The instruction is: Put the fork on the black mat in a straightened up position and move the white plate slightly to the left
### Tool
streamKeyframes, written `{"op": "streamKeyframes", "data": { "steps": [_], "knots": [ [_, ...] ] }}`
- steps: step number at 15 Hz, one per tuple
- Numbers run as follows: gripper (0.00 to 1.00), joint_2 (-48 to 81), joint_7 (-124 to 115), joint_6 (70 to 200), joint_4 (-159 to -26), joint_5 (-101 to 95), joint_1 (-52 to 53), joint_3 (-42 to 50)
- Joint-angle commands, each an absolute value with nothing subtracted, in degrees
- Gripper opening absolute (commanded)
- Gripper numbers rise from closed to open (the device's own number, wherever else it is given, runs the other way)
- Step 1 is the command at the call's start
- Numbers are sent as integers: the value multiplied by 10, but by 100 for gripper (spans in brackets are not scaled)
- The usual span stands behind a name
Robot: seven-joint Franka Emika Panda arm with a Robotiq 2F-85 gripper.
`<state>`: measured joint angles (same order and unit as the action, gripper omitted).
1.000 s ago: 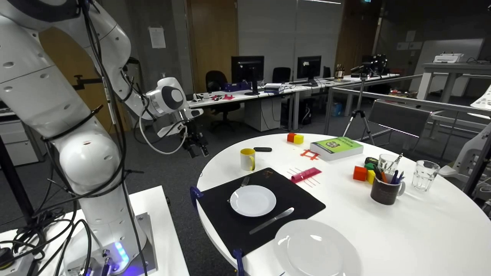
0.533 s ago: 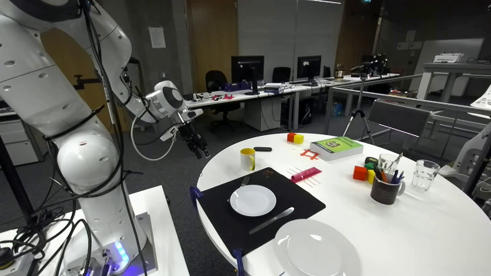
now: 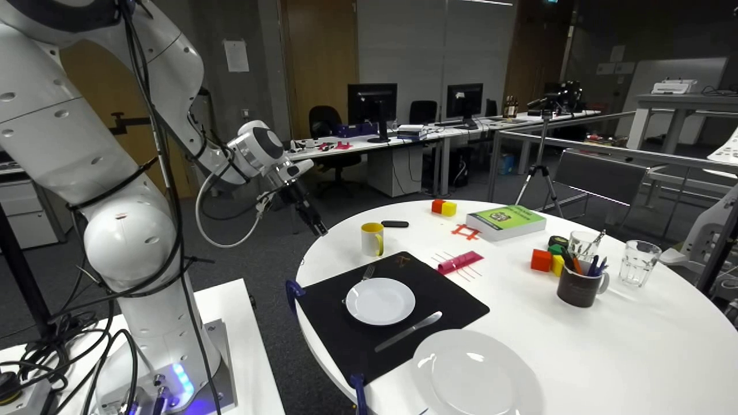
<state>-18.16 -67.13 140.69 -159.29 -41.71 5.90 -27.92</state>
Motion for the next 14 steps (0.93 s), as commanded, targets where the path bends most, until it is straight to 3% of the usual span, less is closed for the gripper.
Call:
{"op": "streamKeyframes", "data": {
  "steps": [1, 14],
  "knots": [
    [100, -180, -674, 1402, -1592, -423, 76, -255],
    [100, -137, -707, 1410, -1582, -471, 73, -265]
  ]
}}
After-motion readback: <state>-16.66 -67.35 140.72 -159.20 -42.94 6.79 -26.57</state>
